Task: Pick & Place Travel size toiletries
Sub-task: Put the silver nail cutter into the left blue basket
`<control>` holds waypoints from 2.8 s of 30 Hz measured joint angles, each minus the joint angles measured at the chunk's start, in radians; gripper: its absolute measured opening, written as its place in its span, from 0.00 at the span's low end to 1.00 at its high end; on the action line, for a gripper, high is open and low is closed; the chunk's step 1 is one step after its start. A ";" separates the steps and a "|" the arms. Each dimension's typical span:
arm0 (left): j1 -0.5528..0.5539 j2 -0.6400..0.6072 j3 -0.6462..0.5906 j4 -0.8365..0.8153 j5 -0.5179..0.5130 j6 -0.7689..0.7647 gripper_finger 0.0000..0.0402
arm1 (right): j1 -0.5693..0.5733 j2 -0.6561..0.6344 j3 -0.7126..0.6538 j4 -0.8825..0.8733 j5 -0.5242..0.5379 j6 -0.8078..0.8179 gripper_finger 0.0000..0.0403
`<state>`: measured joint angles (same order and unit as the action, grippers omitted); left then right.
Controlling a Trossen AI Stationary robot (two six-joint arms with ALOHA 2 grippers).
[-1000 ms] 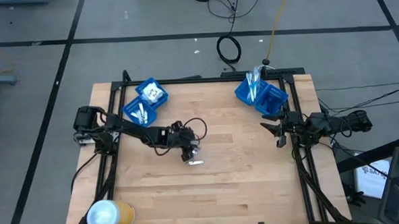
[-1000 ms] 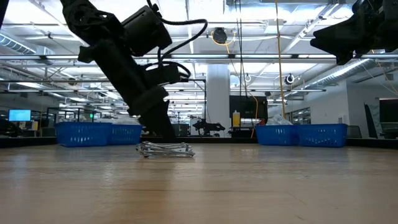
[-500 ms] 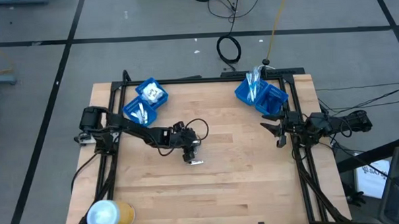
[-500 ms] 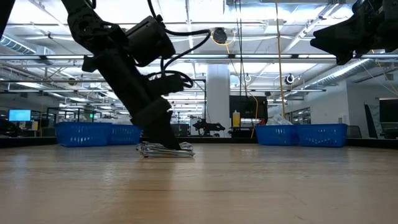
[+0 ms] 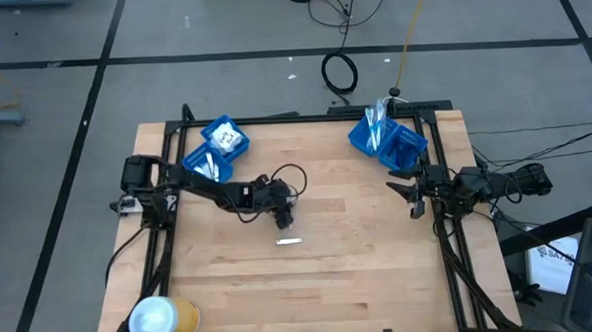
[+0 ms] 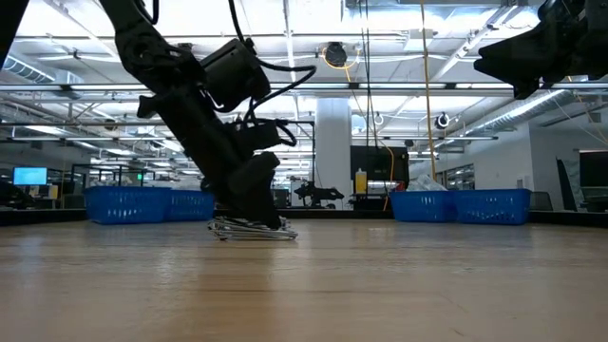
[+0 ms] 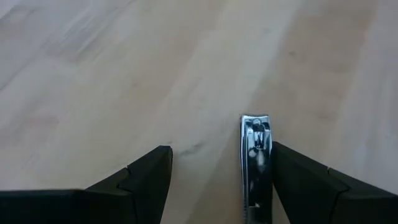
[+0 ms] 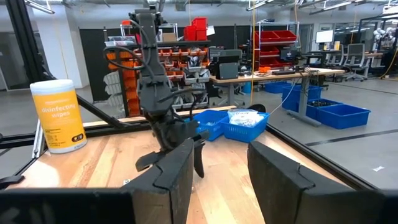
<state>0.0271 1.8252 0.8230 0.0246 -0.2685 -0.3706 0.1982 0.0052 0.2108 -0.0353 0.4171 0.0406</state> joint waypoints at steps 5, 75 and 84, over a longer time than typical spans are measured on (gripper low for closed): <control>0.025 -0.001 0.001 -0.045 -0.012 -0.088 0.64 | 0.000 0.000 0.000 0.000 0.000 0.000 0.35; -0.106 0.002 -0.002 -0.175 -0.152 -0.136 0.64 | 0.000 0.000 -0.021 0.021 0.005 0.000 0.35; -0.099 0.002 -0.002 -0.155 -0.112 -0.193 0.42 | 0.000 0.000 -0.021 0.024 0.005 0.000 0.35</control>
<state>-0.0722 1.8271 0.8207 -0.1299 -0.3807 -0.5631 0.1982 0.0051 0.1894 -0.0116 0.4221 0.0406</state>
